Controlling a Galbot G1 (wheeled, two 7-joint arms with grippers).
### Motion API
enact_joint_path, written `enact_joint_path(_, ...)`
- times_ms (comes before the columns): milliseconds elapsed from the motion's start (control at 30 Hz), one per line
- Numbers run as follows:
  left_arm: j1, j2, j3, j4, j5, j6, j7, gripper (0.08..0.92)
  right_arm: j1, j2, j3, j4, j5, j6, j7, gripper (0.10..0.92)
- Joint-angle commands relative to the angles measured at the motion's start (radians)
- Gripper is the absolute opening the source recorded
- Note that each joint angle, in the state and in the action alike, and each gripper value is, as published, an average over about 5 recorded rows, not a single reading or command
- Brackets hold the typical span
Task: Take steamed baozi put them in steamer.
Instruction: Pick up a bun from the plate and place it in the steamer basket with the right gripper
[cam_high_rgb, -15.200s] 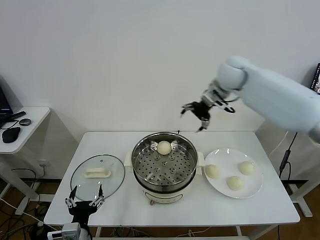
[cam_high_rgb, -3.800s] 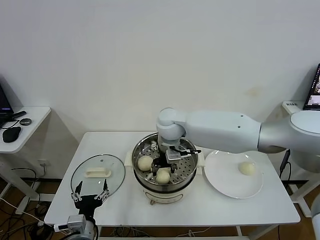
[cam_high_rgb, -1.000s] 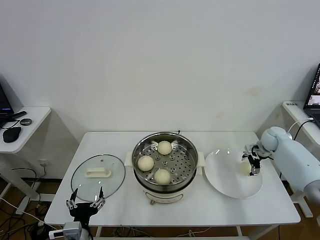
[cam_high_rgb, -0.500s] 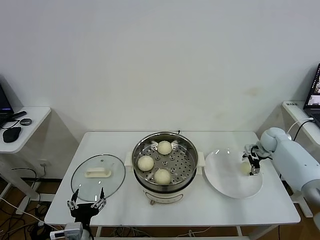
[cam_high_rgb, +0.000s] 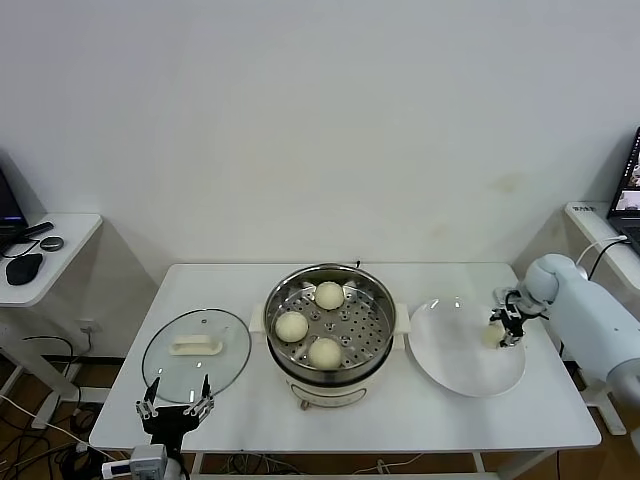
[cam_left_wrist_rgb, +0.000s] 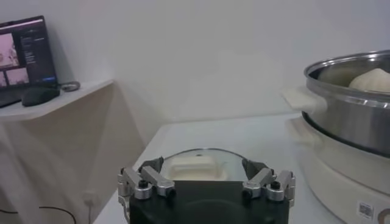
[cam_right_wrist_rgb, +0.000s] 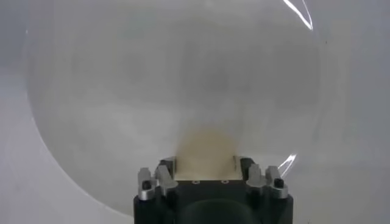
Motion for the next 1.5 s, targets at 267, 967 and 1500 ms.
enact_joint_path(267, -0.012, 0.000, 0.019, -0.014, 0.014, -0.008, -0.008, 0.823, 0.237, -0.128, -0.308, 0.232, 0.425, -0.200, -0.087, 0.575)
enact_joint_path(967, -0.023, 0.017, 0.033, -0.020, 0.013, -0.007, -0.012, 0.823, 0.935, 0.196, -0.968, 0.534, 1.115, -0.533, -0.021, 0.568)
enact_joint_path(1500, -0.025, 0.032, 0.009, -0.020, -0.011, -0.006, -0.020, 0.823, 0.769, 0.310, -1.037, 0.513, 1.076, -0.615, 0.055, 0.568)
